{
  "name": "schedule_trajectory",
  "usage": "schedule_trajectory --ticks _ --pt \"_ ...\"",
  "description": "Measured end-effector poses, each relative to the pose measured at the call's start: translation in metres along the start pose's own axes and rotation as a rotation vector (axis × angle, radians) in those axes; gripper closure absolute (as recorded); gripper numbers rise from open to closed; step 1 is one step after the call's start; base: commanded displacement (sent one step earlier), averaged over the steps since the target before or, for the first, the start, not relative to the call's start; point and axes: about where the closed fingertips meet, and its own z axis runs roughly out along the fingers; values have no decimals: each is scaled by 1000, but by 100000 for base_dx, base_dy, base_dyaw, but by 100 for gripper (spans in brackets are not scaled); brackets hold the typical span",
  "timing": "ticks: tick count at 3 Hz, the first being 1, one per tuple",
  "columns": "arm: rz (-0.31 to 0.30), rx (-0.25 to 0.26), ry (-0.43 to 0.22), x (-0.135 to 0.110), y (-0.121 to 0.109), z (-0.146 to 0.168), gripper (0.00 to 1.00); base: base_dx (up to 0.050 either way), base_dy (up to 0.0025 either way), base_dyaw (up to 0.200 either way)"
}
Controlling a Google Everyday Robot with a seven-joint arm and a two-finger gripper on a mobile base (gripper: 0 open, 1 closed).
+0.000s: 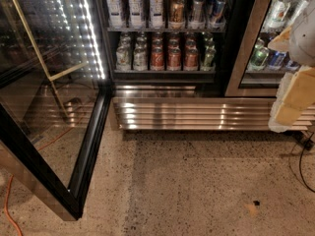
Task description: Close left fridge door
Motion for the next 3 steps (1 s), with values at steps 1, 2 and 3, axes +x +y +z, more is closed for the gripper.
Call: schedule_trajectory --ticks 1,2,3 --pt "0 1 0 0 0 0 0 -4957 12 -78" --pt "0 1 0 0 0 0 0 0 0 19402" --pt "0 1 0 0 0 0 0 -5 8 19113"
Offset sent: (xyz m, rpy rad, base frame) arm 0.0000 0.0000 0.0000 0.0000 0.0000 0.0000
